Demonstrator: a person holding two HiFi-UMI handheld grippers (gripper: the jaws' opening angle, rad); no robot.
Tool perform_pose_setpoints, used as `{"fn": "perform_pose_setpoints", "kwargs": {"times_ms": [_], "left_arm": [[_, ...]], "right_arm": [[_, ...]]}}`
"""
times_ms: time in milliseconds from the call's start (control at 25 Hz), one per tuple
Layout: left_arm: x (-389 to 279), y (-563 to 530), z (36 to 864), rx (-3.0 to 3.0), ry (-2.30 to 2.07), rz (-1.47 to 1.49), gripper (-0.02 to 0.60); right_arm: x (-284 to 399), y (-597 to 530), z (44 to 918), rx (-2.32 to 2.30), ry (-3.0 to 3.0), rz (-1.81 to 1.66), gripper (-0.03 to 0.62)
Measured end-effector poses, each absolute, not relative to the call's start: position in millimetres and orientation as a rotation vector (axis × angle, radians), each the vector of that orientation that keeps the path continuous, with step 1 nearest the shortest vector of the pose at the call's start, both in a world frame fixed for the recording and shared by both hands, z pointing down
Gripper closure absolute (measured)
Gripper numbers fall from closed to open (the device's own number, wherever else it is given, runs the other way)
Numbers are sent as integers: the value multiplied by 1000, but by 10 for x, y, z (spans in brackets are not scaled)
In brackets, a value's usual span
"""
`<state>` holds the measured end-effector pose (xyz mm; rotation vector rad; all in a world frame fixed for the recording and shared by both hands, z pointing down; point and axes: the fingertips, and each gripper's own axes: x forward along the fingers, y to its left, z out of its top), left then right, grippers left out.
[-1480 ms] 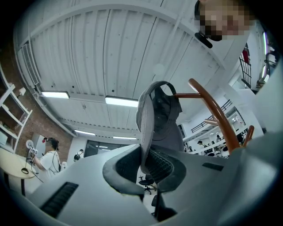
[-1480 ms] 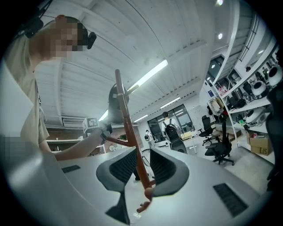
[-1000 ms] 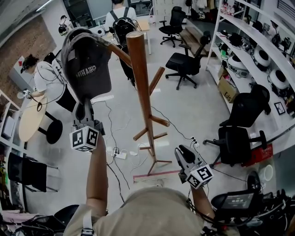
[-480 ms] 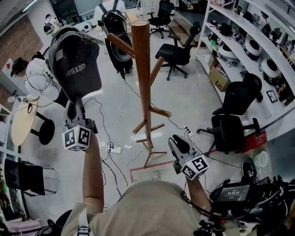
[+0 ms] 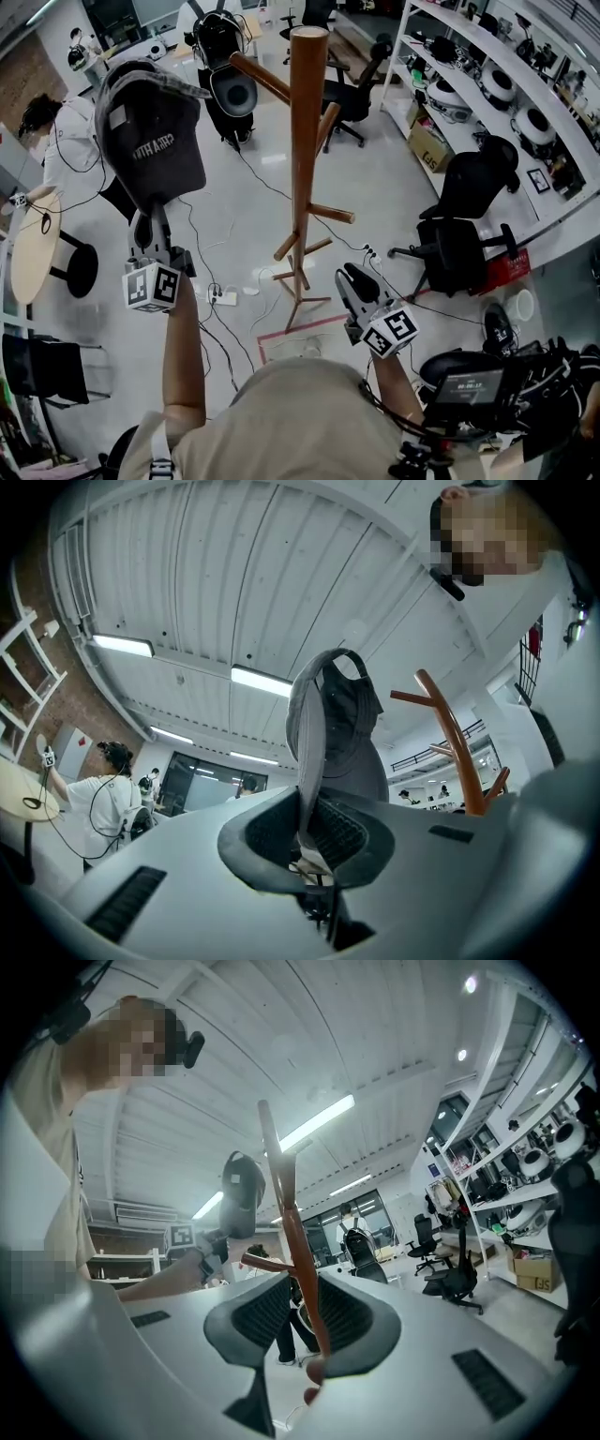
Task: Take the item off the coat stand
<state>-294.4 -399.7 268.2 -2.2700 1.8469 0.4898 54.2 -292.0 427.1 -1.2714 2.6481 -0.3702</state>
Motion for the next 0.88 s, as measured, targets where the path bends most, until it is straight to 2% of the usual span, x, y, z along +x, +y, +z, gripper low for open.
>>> {"fn": "perform_pose_setpoints", "kwargs": {"times_ms": [880], "left_arm": [[-3185,-3488,3216,-2411,1792,517,548]], "right_arm": [[212,-2693,4249,-1324,2658,-311,497]]}}
